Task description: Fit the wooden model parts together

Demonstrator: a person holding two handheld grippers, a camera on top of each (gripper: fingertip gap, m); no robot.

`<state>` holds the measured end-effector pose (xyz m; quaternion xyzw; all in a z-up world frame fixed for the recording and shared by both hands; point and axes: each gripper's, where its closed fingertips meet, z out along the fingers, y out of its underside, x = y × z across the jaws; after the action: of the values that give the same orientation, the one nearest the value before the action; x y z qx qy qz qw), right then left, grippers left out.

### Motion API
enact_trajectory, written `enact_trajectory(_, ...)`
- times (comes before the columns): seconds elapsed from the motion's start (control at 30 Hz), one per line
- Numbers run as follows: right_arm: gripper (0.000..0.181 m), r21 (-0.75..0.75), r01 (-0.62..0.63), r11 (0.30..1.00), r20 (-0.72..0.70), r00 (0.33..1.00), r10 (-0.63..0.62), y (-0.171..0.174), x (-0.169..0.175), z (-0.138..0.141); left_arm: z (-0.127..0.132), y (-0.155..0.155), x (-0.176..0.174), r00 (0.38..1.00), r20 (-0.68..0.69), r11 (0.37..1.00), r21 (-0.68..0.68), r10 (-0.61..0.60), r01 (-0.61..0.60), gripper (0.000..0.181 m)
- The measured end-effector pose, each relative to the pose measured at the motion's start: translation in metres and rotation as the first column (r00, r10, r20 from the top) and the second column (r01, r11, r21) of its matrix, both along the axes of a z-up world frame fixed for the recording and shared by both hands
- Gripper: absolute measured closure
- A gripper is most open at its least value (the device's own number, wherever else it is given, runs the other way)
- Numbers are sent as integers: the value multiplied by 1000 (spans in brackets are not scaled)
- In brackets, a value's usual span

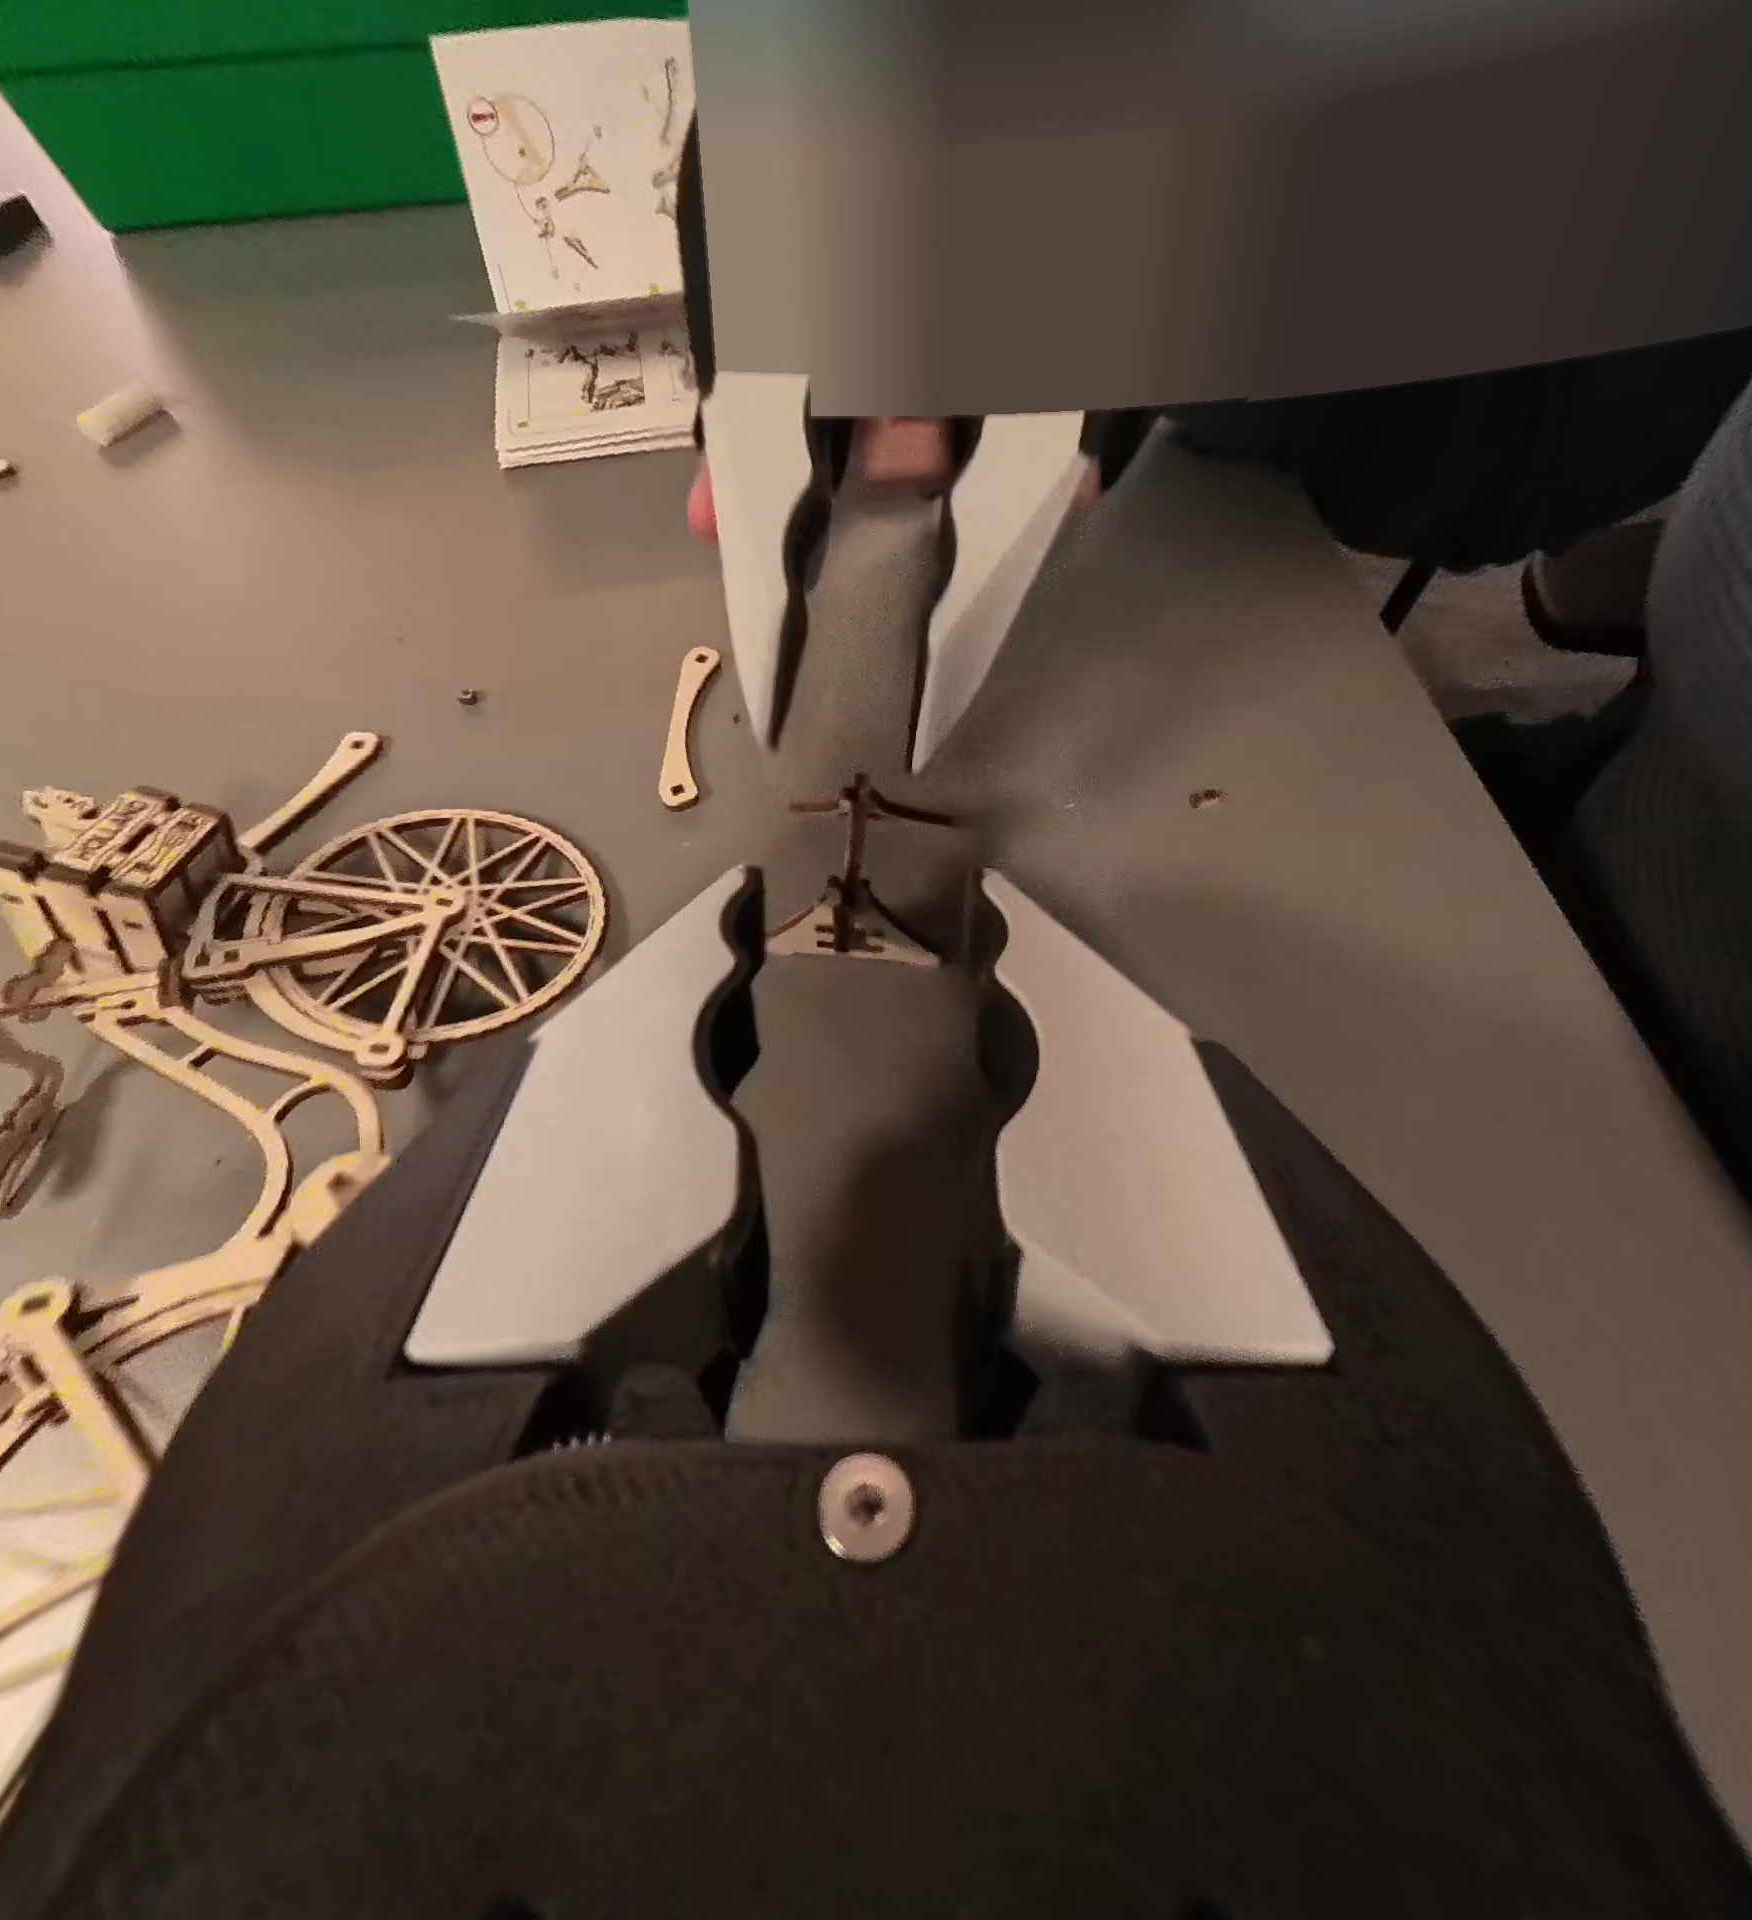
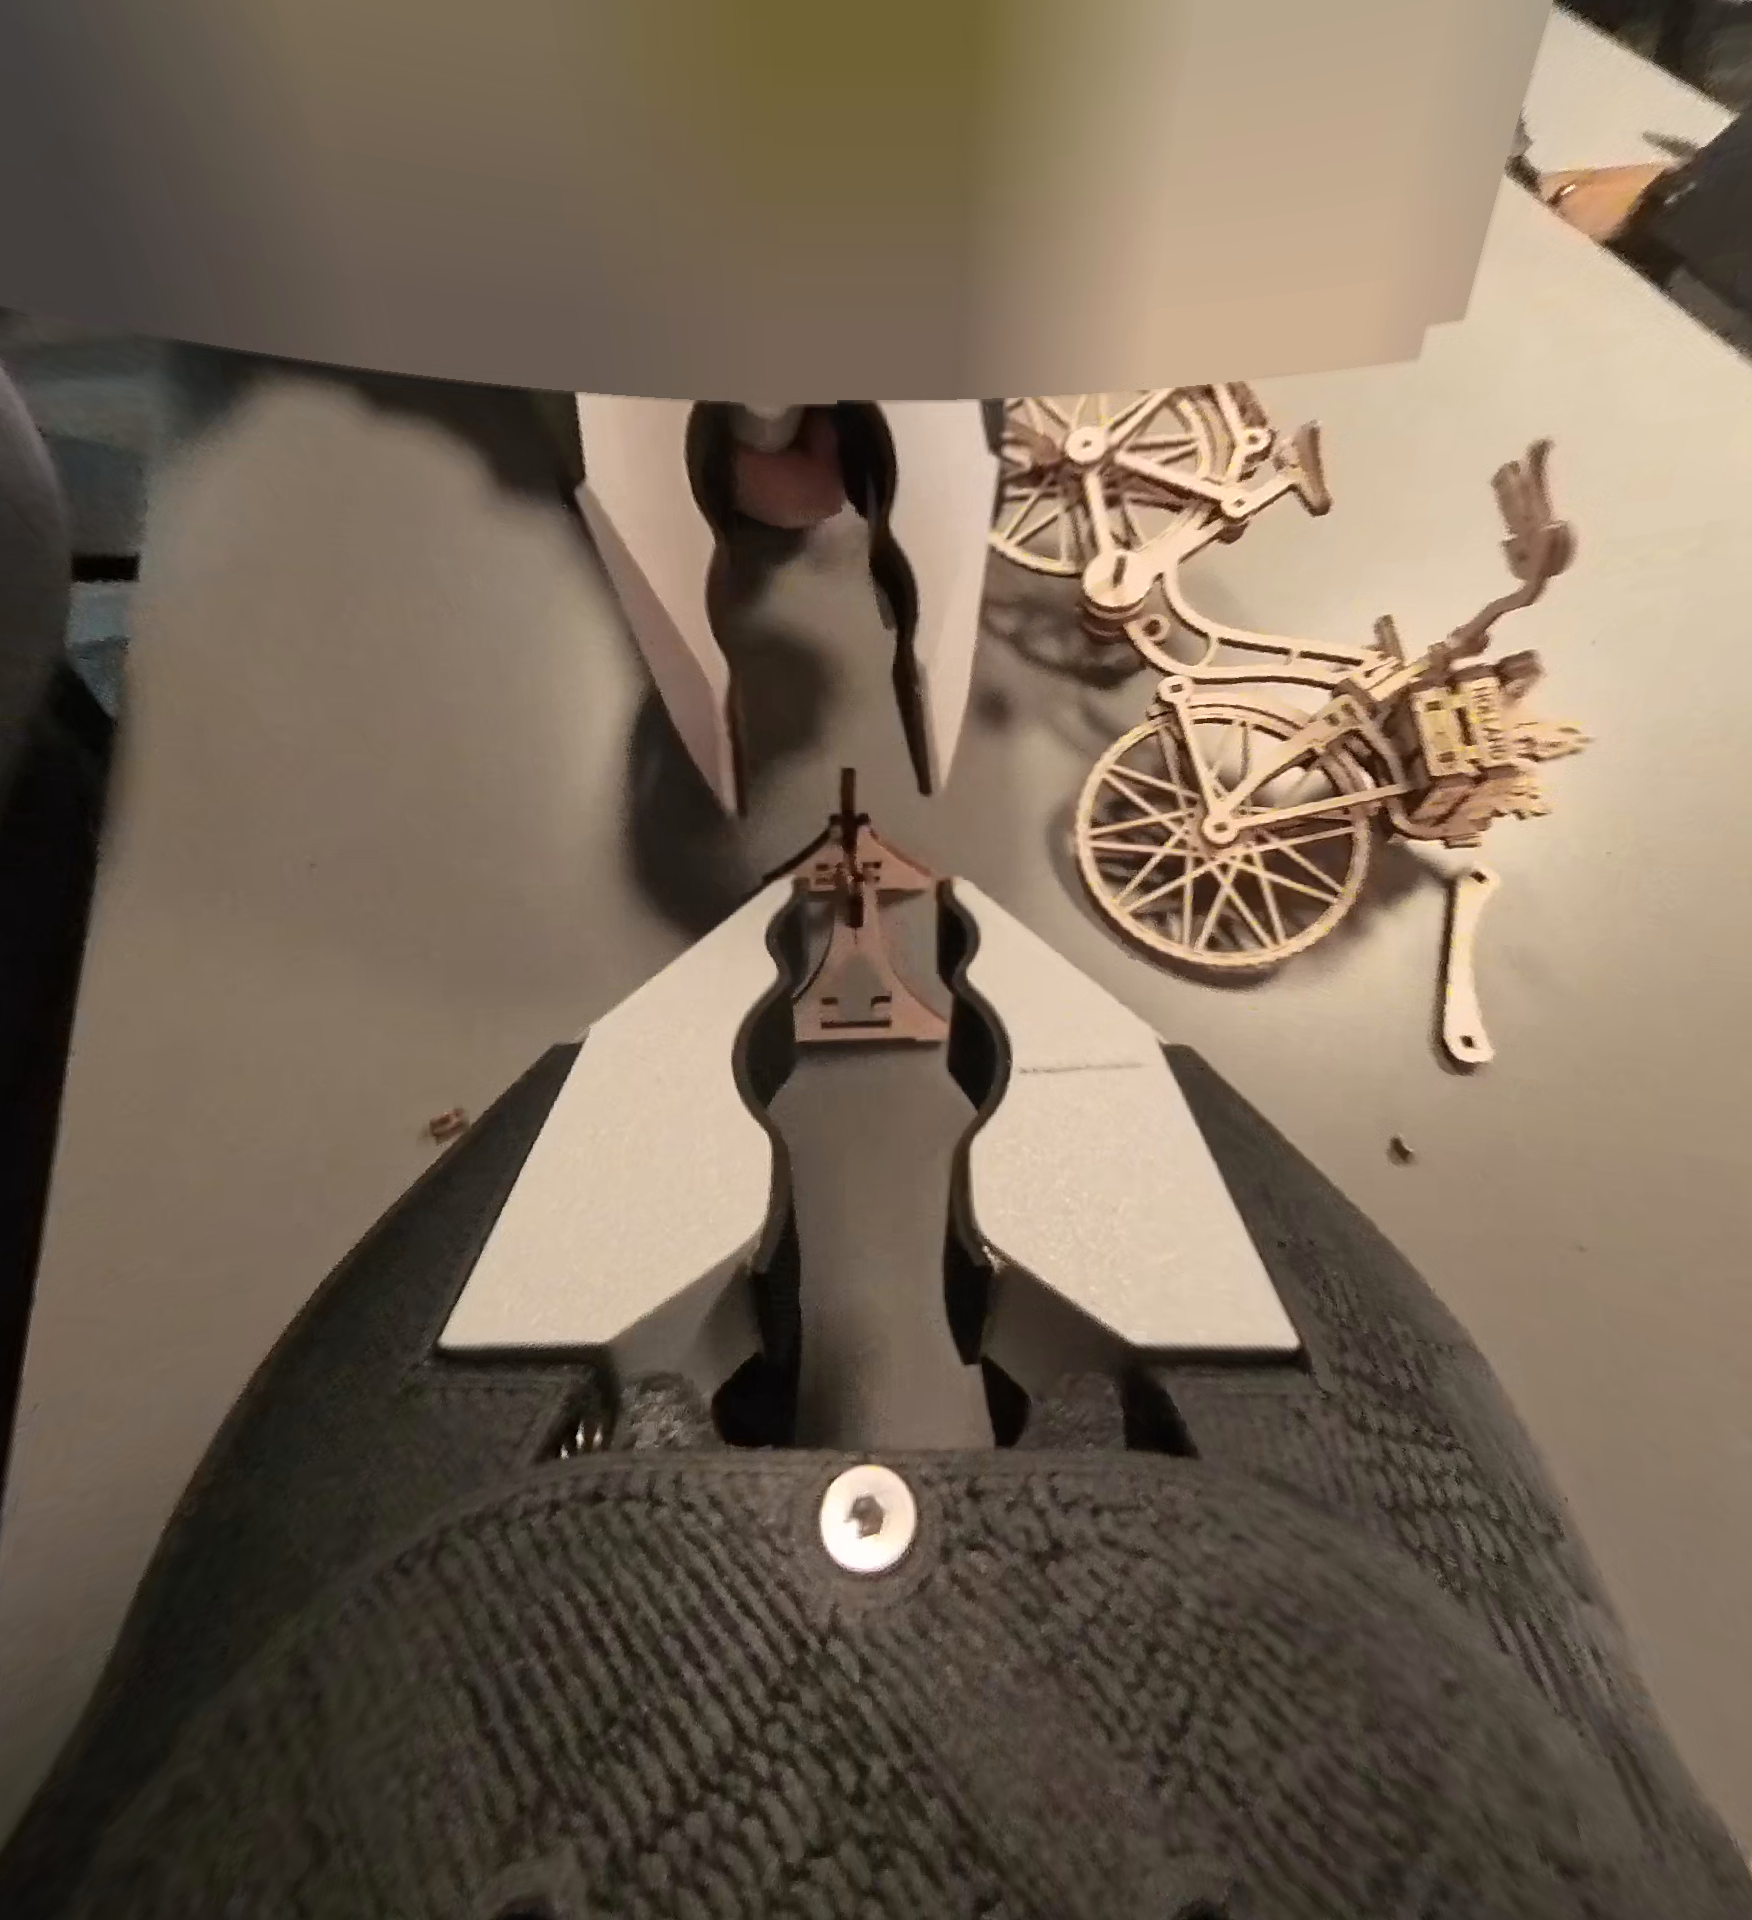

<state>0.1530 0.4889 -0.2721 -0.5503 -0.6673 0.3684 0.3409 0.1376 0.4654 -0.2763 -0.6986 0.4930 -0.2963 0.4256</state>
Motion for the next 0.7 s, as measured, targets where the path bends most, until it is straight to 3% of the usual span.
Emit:
enact_trajectory(0.07,156,-7,23,1000,-21,999,-24,5,10,8,0,2,-10,999,-22,999,43,28,-27,144)
enact_trajectory(0.13,165,-13,17,1000,-18,1000,-17,3,23,11,7,4,-15,999,-21,995,89,47,-45,151)
enact_trajectory(0.2,181,-46,-28,999,17,999,28,-7,27,6,22,-7,-2,999,43,998,57,-3,0,154)
enact_trajectory(0.27,181,-58,-90,994,38,995,92,-23,22,4,29,-21,14,996,73,998,15,-56,55,157)
enact_trajectory(0.4,181,-8,-134,991,12,991,134,-41,1,13,8,-27,19,996,-52,997,26,-69,70,180)
enact_trajectory(0.6,181,-11,-162,987,44,986,163,-55,-7,11,-8,-23,7,991,-109,993,-99,-80,69,181)
enact_trajectory(0.7,181,-18,-151,988,95,984,152,-52,-3,2,-11,-29,13,984,-143,991,-94,-107,94,181)
